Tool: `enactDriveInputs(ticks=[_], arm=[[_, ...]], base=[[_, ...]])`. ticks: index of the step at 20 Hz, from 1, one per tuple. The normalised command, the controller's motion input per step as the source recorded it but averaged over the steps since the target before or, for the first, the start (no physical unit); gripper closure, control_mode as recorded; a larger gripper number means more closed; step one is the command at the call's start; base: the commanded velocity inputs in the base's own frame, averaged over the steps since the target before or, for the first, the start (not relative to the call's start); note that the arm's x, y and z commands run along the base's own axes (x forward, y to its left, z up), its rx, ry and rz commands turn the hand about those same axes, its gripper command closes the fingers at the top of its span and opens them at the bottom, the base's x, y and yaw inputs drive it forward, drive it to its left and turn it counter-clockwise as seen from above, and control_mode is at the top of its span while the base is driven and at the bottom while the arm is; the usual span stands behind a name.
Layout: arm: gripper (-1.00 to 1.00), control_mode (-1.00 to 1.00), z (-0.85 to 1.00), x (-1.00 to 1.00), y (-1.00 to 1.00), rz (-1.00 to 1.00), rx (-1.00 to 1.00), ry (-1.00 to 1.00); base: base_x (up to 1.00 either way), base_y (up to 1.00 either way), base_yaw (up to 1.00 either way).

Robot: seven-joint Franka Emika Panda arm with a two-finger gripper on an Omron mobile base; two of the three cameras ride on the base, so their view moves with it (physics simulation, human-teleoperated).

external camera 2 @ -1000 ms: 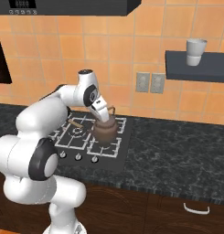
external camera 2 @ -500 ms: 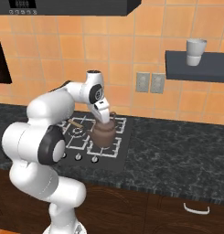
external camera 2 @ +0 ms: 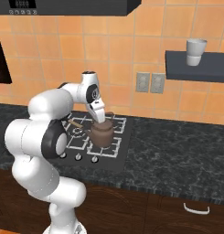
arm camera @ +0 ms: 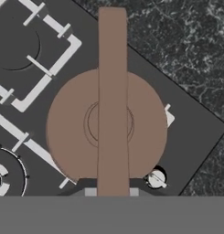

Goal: Pick the kettle from the counter and place it on a stove burner. Then turn the burner on.

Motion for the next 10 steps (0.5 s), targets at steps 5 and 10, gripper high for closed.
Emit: enactDriveInputs(ticks=[5, 10], arm=[[1.0, -1.0, -0.07, 0.0, -0.08, -0.01, 0.0, -0.06], [1.0, -1.0, -0.01, 0.0, -0.15, 0.0, 0.0, -0.01]], base=[[0.0, 0.0, 0.0], [0.0, 0.0, 0.0]])
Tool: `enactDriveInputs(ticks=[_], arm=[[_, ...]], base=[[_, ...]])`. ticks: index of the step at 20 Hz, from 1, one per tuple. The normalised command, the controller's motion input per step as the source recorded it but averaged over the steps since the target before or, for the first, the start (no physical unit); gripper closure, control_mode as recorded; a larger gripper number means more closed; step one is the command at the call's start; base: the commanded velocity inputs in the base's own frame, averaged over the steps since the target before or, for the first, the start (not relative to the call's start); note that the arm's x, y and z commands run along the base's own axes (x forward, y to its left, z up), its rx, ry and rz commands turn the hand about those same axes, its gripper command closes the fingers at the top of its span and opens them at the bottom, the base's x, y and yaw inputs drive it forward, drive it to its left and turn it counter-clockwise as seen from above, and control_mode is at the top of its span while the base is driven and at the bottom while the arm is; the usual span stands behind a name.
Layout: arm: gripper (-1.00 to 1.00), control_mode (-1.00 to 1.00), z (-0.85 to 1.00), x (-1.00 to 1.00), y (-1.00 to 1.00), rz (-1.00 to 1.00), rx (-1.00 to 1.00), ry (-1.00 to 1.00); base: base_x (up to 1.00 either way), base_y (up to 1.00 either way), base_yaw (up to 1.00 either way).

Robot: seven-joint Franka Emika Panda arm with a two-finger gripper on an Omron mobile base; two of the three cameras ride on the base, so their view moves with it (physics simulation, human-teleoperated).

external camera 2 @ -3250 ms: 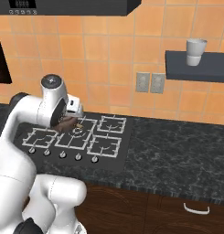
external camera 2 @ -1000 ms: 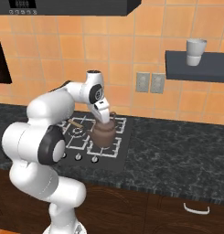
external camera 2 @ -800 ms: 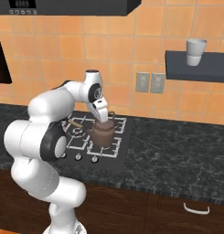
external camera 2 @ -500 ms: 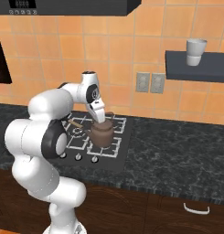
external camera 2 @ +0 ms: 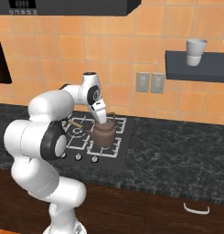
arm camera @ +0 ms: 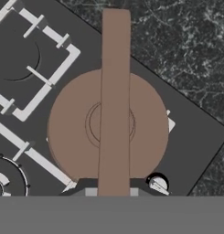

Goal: Pick the kettle from the counter and place it on a stove burner. Then turn the burner on.

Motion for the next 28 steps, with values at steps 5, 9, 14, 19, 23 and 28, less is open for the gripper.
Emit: enactDriveInputs(ticks=[5, 9, 14, 19, 23, 28], arm=[[1.0, -1.0, 0.0, 0.02, -0.01, 0.0, 0.0, 0.0], [-1.0, -1.0, 0.0, 0.0, 0.0, 0.0, 0.0, 0.0], [-1.0, -1.0, 0.0, 0.0, 0.0, 0.0, 0.0, 0.0], [-1.0, -1.0, 0.0, -0.04, 0.0, 0.0, 0.0, 0.0], [-1.0, -1.0, 0.03, -0.11, 0.0, 0.0, 0.0, 0.0], [-1.0, -1.0, 0.51, -0.33, -0.02, 0.0, 0.03, 0.0]], base=[[0.0, 0.0, 0.0], [0.0, 0.0, 0.0], [0.0, 0.0, 0.0], [0.0, 0.0, 0.0], [0.0, 0.0, 0.0], [0.0, 0.0, 0.0]])
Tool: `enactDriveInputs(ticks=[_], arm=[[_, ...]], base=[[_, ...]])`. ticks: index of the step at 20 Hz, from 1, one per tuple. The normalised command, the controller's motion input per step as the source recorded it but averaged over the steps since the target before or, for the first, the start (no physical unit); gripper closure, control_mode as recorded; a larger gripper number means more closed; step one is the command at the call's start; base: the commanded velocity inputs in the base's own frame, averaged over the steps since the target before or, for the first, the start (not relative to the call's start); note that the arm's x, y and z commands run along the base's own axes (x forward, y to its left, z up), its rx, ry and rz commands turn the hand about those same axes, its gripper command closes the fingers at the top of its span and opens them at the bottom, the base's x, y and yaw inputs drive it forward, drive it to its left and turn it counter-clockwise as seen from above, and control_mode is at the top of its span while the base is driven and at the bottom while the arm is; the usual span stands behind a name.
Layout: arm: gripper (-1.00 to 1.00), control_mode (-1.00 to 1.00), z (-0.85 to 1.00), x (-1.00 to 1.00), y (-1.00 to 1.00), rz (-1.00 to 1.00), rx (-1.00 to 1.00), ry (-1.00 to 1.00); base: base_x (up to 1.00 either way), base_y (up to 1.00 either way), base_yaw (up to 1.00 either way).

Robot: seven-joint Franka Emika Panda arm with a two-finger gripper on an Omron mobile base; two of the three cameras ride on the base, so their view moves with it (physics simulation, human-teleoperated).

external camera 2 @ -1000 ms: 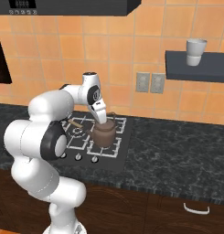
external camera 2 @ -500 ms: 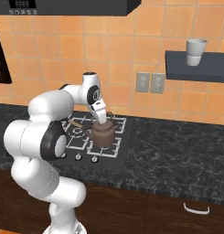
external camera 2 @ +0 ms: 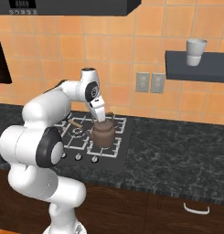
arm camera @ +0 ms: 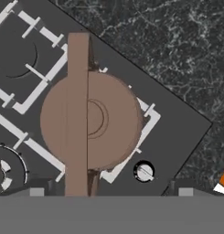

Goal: Pick the kettle from the counter and place it on a stove burner. Then turn the burner on.

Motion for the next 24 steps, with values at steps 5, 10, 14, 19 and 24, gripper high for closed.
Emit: enactDriveInputs(ticks=[5, 10, 14, 19, 24], arm=[[-1.0, -1.0, 0.92, -0.73, -0.03, 0.1, 0.05, 0.0], [-1.0, -1.0, -0.07, -0.98, 0.0, 0.33, 0.0, 0.04], [-1.0, -1.0, -0.46, -1.0, 0.0, 0.36, 0.0, 0.0], [-1.0, -1.0, -0.77, -0.94, 0.0, 0.34, -0.05, 0.0], [-1.0, -1.0, -0.61, 0.24, -0.01, 0.16, 0.0, -0.06]], base=[[0.0, 0.0, 0.0], [0.0, 0.0, 0.0], [0.0, 0.0, 0.0], [0.0, 0.0, 0.0], [0.0, 0.0, 0.0]])
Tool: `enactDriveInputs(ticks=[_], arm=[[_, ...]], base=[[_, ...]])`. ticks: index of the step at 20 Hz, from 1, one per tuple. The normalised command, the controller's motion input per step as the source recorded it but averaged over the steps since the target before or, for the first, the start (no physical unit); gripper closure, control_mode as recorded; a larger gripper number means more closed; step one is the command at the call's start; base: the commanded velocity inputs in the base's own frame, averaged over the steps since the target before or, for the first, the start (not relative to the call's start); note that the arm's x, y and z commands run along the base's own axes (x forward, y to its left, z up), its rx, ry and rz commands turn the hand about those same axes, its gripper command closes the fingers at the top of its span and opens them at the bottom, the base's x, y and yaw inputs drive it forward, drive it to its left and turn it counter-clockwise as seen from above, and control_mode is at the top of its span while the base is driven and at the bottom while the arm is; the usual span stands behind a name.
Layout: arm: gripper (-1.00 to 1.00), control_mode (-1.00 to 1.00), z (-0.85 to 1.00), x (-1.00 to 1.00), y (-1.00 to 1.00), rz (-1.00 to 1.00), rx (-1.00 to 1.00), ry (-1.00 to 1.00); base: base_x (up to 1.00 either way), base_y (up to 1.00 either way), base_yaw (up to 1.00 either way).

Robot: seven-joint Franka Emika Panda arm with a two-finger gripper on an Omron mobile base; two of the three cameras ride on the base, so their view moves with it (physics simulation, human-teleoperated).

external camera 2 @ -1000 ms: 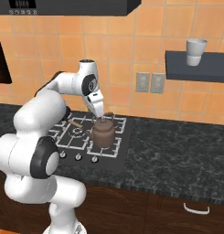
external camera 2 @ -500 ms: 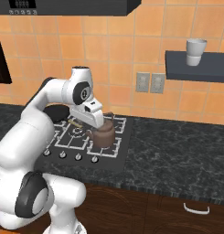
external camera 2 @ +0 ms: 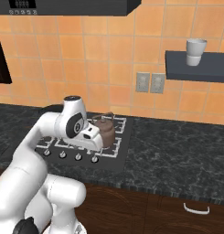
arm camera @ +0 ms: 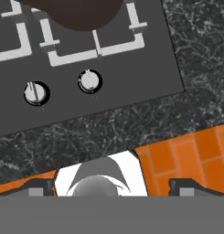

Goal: Pick the kettle from the counter and place it on a stove burner. Then turn the burner on.

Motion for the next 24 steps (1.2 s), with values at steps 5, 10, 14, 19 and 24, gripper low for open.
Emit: enactDriveInputs(ticks=[5, 10, 14, 19, 24], arm=[[-1.0, -1.0, -0.2, 0.79, 0.04, 0.01, 0.09, 0.0], [-1.0, -1.0, -0.39, 0.54, 0.0, 0.11, 0.02, 0.0], [-1.0, -1.0, -0.61, 0.0, 0.0, 0.12, 0.0, 0.03], [-1.0, -1.0, -0.53, 0.0, -0.03, 0.06, 0.0, 0.01], [-1.0, -1.0, -0.2, 0.11, -0.01, 0.0, 0.0, -0.12]], base=[[0.0, 0.0, 0.0], [0.0, 0.0, 0.0], [0.0, 0.0, 0.0], [0.0, 0.0, 0.0], [0.0, 0.0, 0.0]])
